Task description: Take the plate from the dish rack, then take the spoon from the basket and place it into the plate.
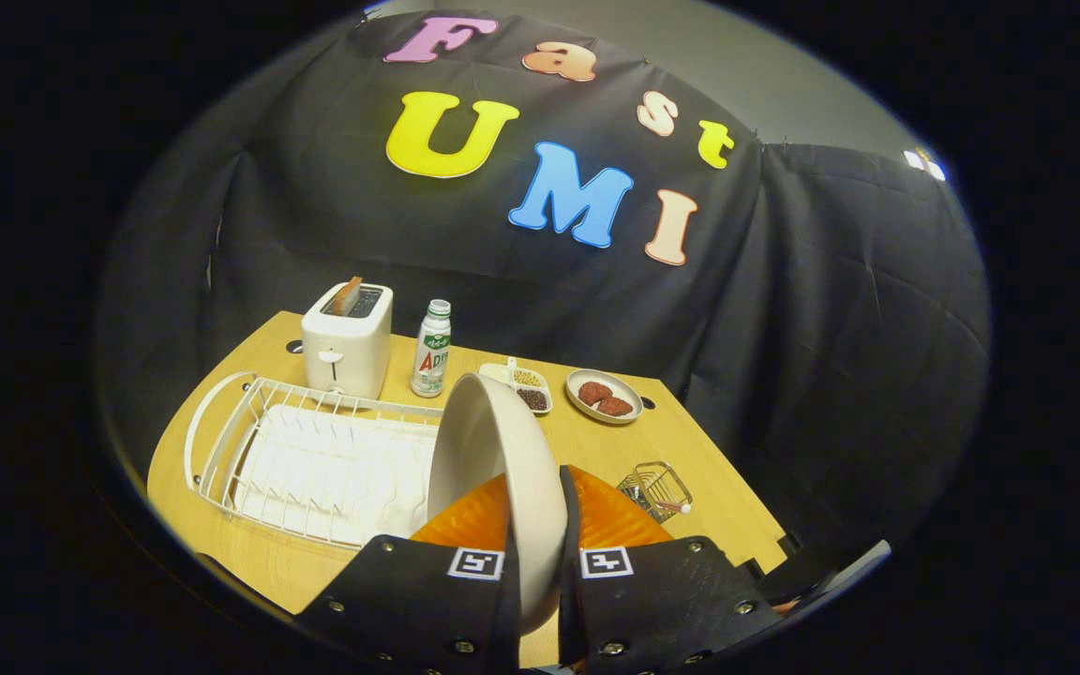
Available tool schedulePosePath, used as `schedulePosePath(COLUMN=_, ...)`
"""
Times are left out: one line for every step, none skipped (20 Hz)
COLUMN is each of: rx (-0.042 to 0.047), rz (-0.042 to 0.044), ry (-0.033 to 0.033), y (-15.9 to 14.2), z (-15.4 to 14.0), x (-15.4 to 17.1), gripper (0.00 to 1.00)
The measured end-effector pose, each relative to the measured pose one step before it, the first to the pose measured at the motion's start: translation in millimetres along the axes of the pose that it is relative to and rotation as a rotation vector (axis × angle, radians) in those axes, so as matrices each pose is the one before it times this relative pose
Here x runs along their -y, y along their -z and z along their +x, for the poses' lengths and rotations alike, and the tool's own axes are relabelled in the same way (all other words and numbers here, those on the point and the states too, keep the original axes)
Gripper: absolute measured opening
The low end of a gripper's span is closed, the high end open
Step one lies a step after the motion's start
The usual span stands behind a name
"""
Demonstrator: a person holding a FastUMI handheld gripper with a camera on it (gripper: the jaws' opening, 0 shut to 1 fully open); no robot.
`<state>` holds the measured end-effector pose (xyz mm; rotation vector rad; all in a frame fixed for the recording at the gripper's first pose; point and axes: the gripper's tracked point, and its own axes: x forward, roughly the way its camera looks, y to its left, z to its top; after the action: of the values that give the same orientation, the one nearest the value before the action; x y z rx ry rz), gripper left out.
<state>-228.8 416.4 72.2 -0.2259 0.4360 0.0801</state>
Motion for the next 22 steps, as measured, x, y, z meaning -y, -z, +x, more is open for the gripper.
schedulePosePath(rx=0.00172, rz=-0.00358, ry=-0.01815, y=7.74, z=-6.13, x=0.49, gripper=0.16)
schedulePosePath(rx=-0.00296, rz=-0.00237, ry=-0.01728, y=9.17, z=-4.8, x=-0.62, gripper=0.16)
schedulePosePath(rx=-0.01257, rz=-0.00374, ry=-0.0108, y=9.3, z=-3.66, x=0.14, gripper=0.15)
schedulePosePath(rx=-0.01512, rz=-0.01058, ry=-0.00697, y=10.77, z=-1.85, x=-0.37, gripper=0.16)
schedulePosePath(rx=-0.00929, rz=-0.00737, ry=-0.00898, y=7.31, z=-2.62, x=-1.16, gripper=0.15)
schedulePosePath(rx=-0.00483, rz=-0.00462, ry=-0.01199, y=7.09, z=-0.94, x=-3.41, gripper=0.15)
schedulePosePath(rx=-0.00968, rz=-0.00458, ry=-0.01622, y=7.91, z=-0.23, x=-3.61, gripper=0.15)
schedulePosePath(rx=0.00612, rz=0.00174, ry=-0.01575, y=4.25, z=-1.81, x=-2.77, gripper=0.15)
schedulePosePath(rx=-0.001, rz=0.00722, ry=-0.01364, y=3.29, z=-2.37, x=-2.75, gripper=0.16)
schedulePosePath(rx=-0.01844, rz=0.00477, ry=-0.01757, y=9.33, z=2.7, x=-3.26, gripper=0.16)
schedulePosePath(rx=-0.01393, rz=0.00658, ry=-0.0135, y=6.2, z=-0.94, x=-2.48, gripper=0.16)
schedulePosePath(rx=-0.01044, rz=0.00758, ry=-0.00857, y=5.09, z=-0.48, x=-1.97, gripper=0.16)
schedulePosePath(rx=-0.01007, rz=0.00724, ry=-0.01434, y=4.61, z=0.46, x=-2.64, gripper=0.16)
schedulePosePath(rx=-0.00831, rz=0.00979, ry=-0.01558, y=5.42, z=0.79, x=-3.13, gripper=0.15)
schedulePosePath(rx=-0.00721, rz=0.00945, ry=-0.01249, y=3.87, z=0.87, x=-2.1, gripper=0.16)
schedulePosePath(rx=-0.00366, rz=0.0026, ry=-0.0077, y=3.88, z=1.41, x=-2.58, gripper=0.15)
schedulePosePath(rx=-0.00317, rz=-0.00378, ry=-0.00185, y=2.31, z=1.05, x=-0.1, gripper=0.15)
schedulePosePath(rx=-0.00585, rz=-0.00616, ry=-0.0033, y=3.83, z=1.62, x=-0.43, gripper=0.15)
schedulePosePath(rx=-0.00495, rz=-0.00078, ry=-0.0078, y=2.0, z=1.45, x=-0.66, gripper=0.16)
schedulePosePath(rx=-0.00383, rz=0.00889, ry=-0.01175, y=4.39, z=2.11, x=-1.51, gripper=0.15)
schedulePosePath(rx=-0.0045, rz=0.01593, ry=-0.01338, y=3.38, z=0.95, x=-1.16, gripper=0.16)
schedulePosePath(rx=-0.00931, rz=0.02096, ry=-0.01518, y=4.45, z=2.81, x=-1.17, gripper=0.15)
